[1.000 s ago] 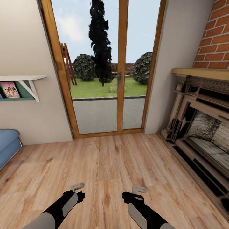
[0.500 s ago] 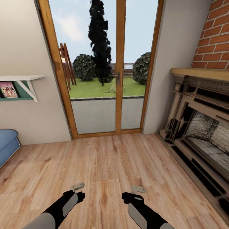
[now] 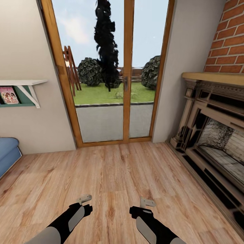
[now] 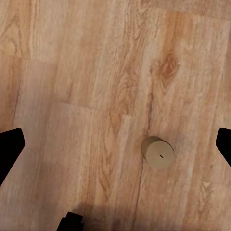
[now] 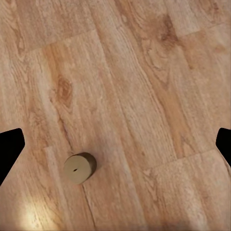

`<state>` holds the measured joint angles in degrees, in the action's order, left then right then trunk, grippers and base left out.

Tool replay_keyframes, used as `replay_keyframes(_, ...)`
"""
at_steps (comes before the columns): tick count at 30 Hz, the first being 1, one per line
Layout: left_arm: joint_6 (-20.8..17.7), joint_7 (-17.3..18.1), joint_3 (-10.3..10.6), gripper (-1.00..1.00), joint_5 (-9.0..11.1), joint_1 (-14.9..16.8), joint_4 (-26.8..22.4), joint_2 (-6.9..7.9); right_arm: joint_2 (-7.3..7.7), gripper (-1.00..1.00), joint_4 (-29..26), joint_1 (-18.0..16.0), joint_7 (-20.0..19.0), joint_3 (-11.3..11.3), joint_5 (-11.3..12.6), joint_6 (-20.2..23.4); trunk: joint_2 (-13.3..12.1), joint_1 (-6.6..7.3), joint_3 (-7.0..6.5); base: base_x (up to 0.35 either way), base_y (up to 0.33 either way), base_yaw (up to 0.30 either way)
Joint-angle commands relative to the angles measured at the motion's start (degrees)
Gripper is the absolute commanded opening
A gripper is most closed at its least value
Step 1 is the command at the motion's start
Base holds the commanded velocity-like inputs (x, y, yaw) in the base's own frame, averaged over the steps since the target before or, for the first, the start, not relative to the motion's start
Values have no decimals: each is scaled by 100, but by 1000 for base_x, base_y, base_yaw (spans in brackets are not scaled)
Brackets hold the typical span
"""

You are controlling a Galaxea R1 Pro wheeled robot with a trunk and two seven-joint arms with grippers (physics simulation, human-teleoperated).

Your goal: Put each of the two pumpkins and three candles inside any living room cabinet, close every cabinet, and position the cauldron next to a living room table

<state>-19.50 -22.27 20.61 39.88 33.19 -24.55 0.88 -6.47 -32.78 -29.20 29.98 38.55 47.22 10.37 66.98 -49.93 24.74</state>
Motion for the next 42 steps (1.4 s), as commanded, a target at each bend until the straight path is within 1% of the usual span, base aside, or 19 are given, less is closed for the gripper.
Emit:
replay_keyframes(1,-23,-48,48,100,58,3,-15,1,4,100,-9,-6,43,30,20,26,46,-23,25,0,0,0)
replay_keyframes(5,-27,-54,48,100,74,3,-8,-101,5,100,-9,-8,36,30,20,26,206,-111,97,0,0,0)
replay_keyframes(8,-27,-57,51,100,58,3,85,-148,13,100,-9,-7,35,30,20,27,327,-177,151,0,0,0)
replay_keyframes(14,-48,-55,86,100,47,3,172,-166,26,100,-13,-7,34,31,8,27,567,-308,258,0,0,0)
replay_keyframes(18,-170,-56,98,100,47,3,184,-167,30,100,-17,-6,34,37,0,27,728,-396,330,0,0,0)
replay_keyframes(23,-220,-44,106,100,45,3,187,-167,31,100,-22,-6,34,38,-2,27,928,-506,420,0,0,0)
replay_keyframes(25,-223,-48,112,100,41,3,189,-197,31,100,-28,-6,34,38,-2,27,1008,-550,456,0,0,0)
replay_keyframes(28,-222,-58,196,100,39,3,194,-266,31,100,-35,-7,34,39,-2,27,1129,-616,510,0,0,0)
replay_keyframes(31,-221,-59,463,100,40,3,196,-303,31,100,-65,-7,28,39,-7,27,1249,-682,564,0,0,0)
replay_keyframes(33,-219,-58,572,100,43,3,196,-310,36,100,-74,-7,12,39,-9,27,1329,-726,600,0,0,0)
replay_keyframes(35,-215,-57,643,100,44,3,196,-314,38,100,-86,-7,-148,39,-10,28,1410,-770,635,0,0,0)
replay_keyframes(38,-205,-58,684,100,39,3,196,-316,71,100,-108,-6,-657,32,12,91,1530,-836,689,0,0,0)
replay_keyframes(40,-187,-58,693,100,38,3,196,-316,118,100,-207,-6,-921,21,48,218,1610,-879,725,0,0,0)
replay_keyframes(42,-173,-58,696,100,38,3,196,-323,145,100,-394,-6,-1042,-3,70,397,1690,-923,761,0,0,0)
